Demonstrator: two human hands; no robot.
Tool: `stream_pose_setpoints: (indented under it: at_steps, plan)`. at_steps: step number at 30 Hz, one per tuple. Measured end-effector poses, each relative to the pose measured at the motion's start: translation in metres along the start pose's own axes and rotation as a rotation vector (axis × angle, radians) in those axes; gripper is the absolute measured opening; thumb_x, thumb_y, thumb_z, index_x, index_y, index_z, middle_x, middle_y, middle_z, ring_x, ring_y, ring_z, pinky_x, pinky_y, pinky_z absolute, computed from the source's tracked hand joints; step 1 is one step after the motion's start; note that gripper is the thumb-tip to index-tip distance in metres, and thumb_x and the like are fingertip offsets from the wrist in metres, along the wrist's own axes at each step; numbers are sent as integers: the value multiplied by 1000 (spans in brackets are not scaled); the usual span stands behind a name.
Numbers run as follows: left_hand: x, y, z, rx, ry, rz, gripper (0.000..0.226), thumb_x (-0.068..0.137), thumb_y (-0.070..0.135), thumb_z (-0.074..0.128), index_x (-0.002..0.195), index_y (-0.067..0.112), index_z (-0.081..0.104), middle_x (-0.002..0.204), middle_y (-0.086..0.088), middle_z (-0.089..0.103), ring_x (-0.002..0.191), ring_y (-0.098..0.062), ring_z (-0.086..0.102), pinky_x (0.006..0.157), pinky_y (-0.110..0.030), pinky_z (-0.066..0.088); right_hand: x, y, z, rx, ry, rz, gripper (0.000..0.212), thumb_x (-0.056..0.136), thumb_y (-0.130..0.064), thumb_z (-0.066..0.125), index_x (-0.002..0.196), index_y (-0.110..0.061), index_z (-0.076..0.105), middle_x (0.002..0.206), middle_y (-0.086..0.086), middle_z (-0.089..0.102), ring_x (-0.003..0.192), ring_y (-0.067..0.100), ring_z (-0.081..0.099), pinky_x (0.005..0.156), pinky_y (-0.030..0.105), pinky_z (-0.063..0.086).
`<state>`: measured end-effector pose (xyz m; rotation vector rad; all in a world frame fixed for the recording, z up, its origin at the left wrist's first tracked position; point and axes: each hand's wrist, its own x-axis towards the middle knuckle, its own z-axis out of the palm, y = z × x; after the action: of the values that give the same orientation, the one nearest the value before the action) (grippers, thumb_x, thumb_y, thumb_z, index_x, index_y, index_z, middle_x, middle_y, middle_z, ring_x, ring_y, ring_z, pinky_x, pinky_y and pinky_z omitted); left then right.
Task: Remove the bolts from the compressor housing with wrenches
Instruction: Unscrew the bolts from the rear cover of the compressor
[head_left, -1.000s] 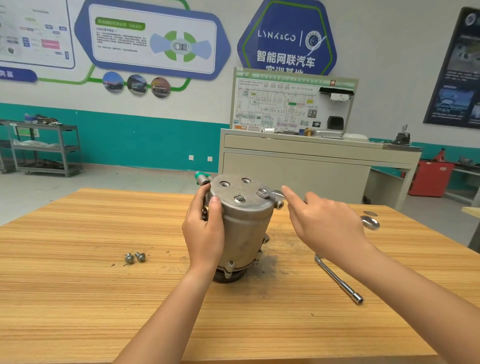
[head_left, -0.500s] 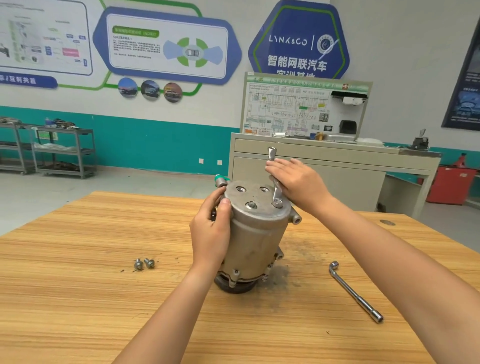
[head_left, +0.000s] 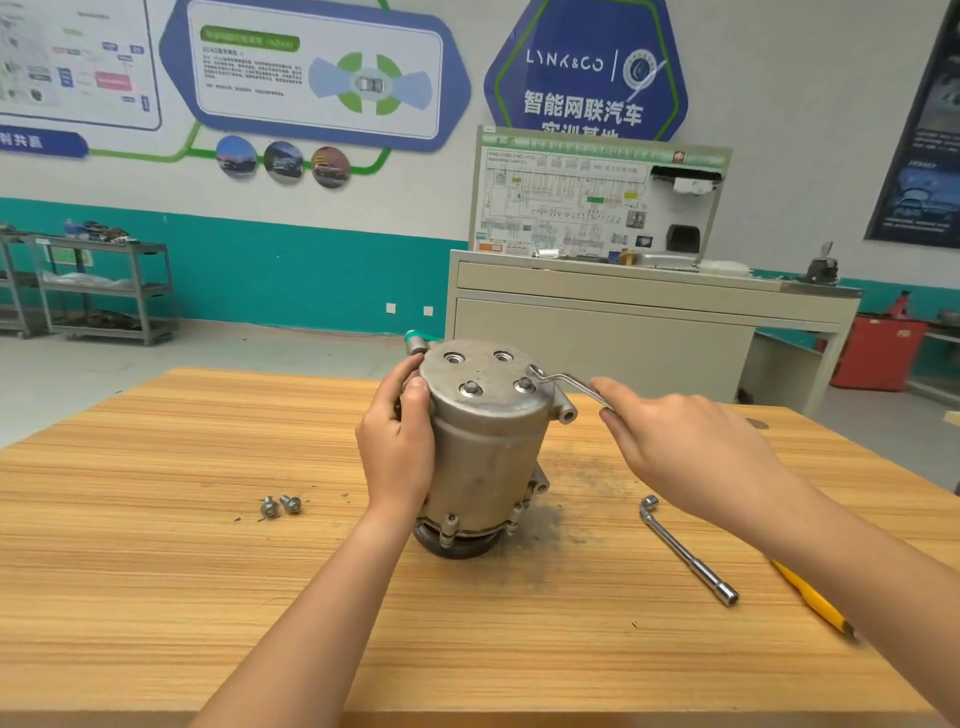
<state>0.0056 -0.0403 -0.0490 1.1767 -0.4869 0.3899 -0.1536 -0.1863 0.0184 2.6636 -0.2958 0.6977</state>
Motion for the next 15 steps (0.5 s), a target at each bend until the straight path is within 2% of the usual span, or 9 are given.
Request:
stream_pose_setpoints:
  at_steps: [3, 6, 9, 12, 15]
  plan:
    - [-1, -3, 1, 12, -6, 2, 29, 93, 22, 46, 117, 20, 64, 104, 27, 58, 95, 23, 51, 74, 1, 38, 3, -5, -5, -96, -19, 3, 29, 99, -27, 29, 127, -25, 35, 60, -3, 46, 65, 24, 57, 45, 28, 31]
    - [-4, -3, 3, 16, 7, 0, 31, 93, 24, 47, 118, 19, 63, 105, 21, 61, 95, 23, 50, 75, 0, 40, 9, -13, -11, -193, -34, 17, 41, 95, -16, 38, 135, -23, 29, 55, -4, 31, 47, 18, 34, 39, 26, 20]
    - [-5, -1, 4, 18, 24, 6, 43, 84, 35, 42, 118, 20, 63, 104, 26, 58, 95, 23, 51, 75, 0, 39, 14, -20, -20, -247, -52, -4, 45, 89, -6, 38, 133, -17, 34, 55, -3, 28, 44, 16, 25, 39, 26, 16]
    - [-5, -2, 6, 24, 27, 13, 38, 89, 29, 45, 119, 16, 63, 102, 24, 59, 94, 24, 50, 73, 1, 38, 19, -20, -30, -270, -98, -9, 43, 85, 0, 37, 125, -15, 42, 55, -2, 29, 44, 14, 24, 39, 27, 16]
    - [-5, -3, 7, 26, 32, 9, 34, 93, 22, 46, 120, 13, 63, 102, 20, 60, 94, 24, 50, 73, 2, 37, 18, -20, -34, -267, -137, -5, 34, 88, -4, 36, 119, -16, 44, 56, -3, 30, 44, 14, 25, 40, 27, 17]
